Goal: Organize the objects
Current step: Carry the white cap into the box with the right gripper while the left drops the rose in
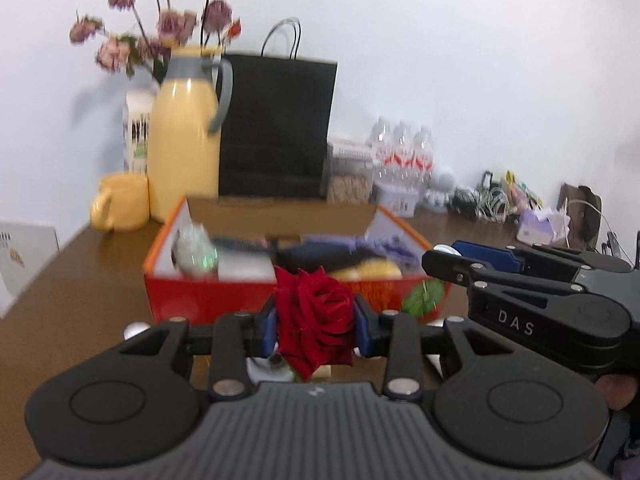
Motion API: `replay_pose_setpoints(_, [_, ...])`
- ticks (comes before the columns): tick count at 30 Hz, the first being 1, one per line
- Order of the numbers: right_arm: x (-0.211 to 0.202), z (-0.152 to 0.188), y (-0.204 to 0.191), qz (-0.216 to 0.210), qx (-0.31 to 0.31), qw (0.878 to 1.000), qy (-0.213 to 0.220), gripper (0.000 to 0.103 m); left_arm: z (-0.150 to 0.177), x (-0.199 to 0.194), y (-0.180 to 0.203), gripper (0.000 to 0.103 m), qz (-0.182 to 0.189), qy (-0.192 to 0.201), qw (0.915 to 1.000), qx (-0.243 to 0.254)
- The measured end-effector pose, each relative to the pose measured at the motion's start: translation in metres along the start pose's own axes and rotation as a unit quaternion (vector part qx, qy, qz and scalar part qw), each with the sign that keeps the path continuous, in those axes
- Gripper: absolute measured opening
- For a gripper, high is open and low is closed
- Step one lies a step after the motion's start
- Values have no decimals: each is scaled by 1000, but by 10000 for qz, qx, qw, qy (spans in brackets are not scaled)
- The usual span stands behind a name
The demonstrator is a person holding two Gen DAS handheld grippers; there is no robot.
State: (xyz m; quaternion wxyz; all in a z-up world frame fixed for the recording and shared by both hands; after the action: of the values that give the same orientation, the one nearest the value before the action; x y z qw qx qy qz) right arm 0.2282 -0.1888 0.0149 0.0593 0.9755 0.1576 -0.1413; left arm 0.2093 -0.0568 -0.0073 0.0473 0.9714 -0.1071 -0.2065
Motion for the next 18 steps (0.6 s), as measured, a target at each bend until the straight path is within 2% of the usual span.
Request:
replay_pose_setpoints(9, [37,-46,0,76,-109,9994,307,27,-61,36,-18,37,-5,424,9990,104])
replay_pose_setpoints(18, [122,-69,10,241,-126,9995,140,27,-91,115,-42,37,65,301,9995,-105])
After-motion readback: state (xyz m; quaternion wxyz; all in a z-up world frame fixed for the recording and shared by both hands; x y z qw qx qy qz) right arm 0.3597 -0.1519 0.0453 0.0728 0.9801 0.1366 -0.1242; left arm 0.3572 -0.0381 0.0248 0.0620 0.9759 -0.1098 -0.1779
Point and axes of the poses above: each gripper's, at about its wrist camera, not at the fingertips, and x roughly the way its jaws point, y to its right, z to its underside, the point moved 9 cm from there along x, roughly the way its jaws point, and after that the axes turned 3 degrees about z, right-handed, at the moved point
